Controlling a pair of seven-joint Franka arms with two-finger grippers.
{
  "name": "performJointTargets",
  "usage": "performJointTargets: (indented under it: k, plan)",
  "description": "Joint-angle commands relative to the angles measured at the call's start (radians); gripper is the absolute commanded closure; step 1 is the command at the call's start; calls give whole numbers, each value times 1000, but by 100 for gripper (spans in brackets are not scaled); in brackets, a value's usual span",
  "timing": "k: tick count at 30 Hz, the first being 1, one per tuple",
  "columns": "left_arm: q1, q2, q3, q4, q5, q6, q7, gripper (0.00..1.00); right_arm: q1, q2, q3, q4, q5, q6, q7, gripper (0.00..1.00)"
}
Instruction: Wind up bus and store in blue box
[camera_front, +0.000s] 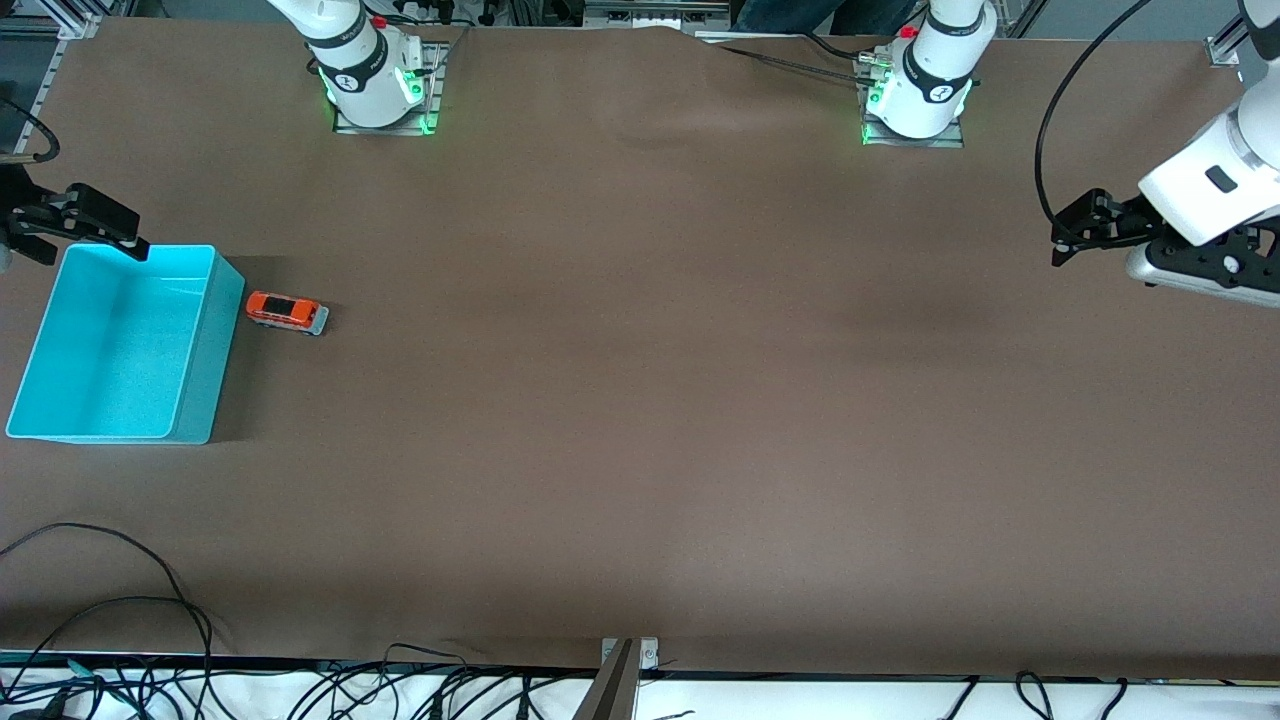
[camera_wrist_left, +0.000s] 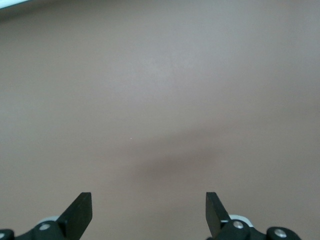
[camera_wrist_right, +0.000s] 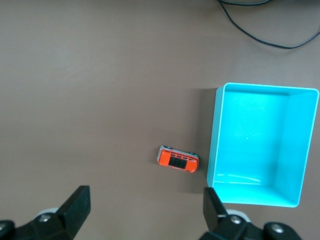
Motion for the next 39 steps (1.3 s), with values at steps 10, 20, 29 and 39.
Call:
performJointTargets:
  k: [10, 20, 29, 39]
  plan:
    - [-143, -112, 123, -11, 10, -17, -68, 0, 0, -3, 1, 15, 12, -11, 3, 0]
    - [-156, -129, 139, -37, -14, -16, -135, 0, 2, -4, -4, 16, 4, -10, 4, 0]
    - [-160, -132, 163, -60, -16, -2, -124, 0, 2, -4, -1, 15, 3, -6, 9, 0]
    - [-160, -140, 200, -134, -80, 49, -114, 0, -6, 29, -9, 10, -2, 1, 9, 0]
